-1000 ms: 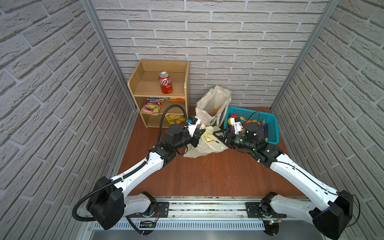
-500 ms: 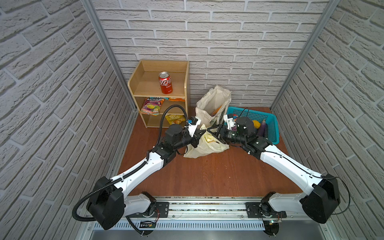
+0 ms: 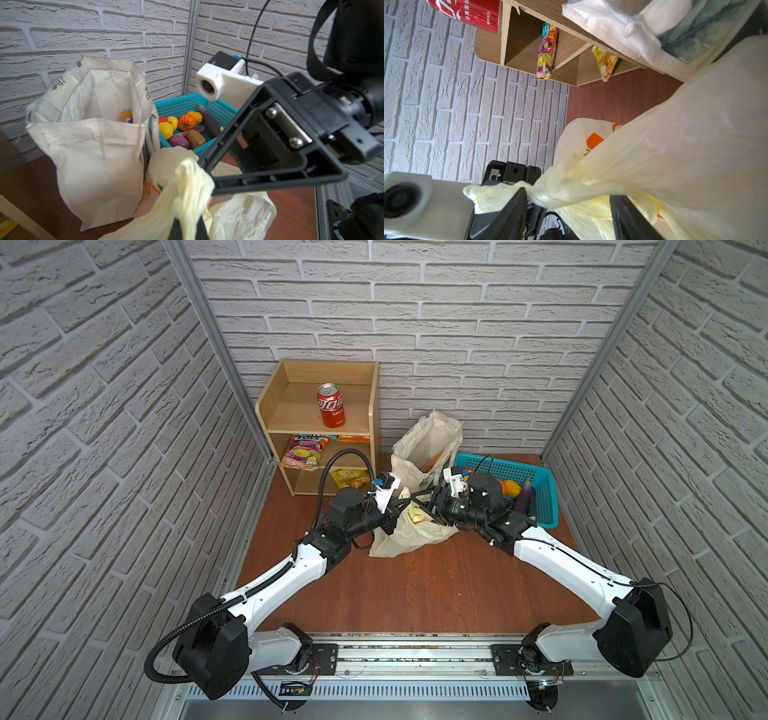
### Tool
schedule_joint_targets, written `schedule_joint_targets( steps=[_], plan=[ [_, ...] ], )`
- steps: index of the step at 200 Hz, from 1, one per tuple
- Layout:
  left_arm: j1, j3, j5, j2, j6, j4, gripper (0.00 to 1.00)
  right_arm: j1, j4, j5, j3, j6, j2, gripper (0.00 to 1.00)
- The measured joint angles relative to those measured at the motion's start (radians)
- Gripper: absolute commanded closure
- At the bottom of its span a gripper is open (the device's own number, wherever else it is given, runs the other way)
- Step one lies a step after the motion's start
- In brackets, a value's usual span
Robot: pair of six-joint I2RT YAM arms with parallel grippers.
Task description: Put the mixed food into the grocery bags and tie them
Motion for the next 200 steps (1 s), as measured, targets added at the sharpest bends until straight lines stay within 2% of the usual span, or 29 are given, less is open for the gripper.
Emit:
schedule_joint_targets(
  steps=[55, 95, 128, 145, 200],
  plan=[
    [0.0, 0.0, 0.0, 0.0, 0.004, 0.0, 1.0, -0.038, -0.126, 0.097, -0.054, -0.111, -0.165, 0.48],
    [0.0, 0.0, 0.001, 0.0, 0.004, 0.0, 1.0, -0.039, -0.153, 0.086, -0.077, -0.15, -0.142, 0.59],
    [0.0, 0.0, 0.003, 0.0, 0.003, 0.0, 1.0, -0.035, -0.135, 0.05, -0.077, -0.152, -0.063, 0.79],
    [0.0, 0.0, 0.004, 0.0, 0.003, 0.0, 1.0, -0.028, -0.121, 0.036, -0.077, -0.152, -0.037, 0.94],
    [0.0, 0.0, 0.006, 0.0, 0.002, 0.0, 1.0, 0.025, -0.044, 0.017, -0.078, -0.13, -0.018, 0.95]
  ],
)
